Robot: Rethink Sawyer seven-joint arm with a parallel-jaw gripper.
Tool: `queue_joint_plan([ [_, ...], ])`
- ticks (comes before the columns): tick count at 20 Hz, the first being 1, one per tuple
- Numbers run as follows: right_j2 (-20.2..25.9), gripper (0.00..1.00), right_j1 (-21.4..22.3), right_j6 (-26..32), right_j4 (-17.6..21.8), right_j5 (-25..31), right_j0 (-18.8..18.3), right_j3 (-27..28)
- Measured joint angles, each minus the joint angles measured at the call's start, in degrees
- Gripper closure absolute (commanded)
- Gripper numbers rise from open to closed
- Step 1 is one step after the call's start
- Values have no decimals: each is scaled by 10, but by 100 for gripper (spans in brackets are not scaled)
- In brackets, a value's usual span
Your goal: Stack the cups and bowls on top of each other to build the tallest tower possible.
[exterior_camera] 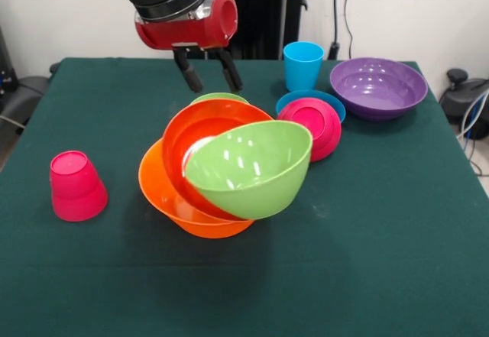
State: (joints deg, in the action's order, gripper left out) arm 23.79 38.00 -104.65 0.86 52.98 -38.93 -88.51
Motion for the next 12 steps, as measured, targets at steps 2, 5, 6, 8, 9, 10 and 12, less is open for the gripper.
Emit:
queue_joint_plan([
  [2, 0, 0, 3, 0, 1, 2, 0, 0],
  [5, 0, 0, 5, 0, 1, 5, 0, 0],
  [6, 0, 0, 5, 0, 2, 5, 0, 0],
  [8, 0, 0, 5, 0, 2, 5, 0, 0],
  [9, 0, 0, 5, 0, 2, 5, 0, 0],
  [10, 0, 0, 5, 0, 2, 5, 0, 0],
  [12, 0, 0, 5, 0, 3, 7, 0, 0],
])
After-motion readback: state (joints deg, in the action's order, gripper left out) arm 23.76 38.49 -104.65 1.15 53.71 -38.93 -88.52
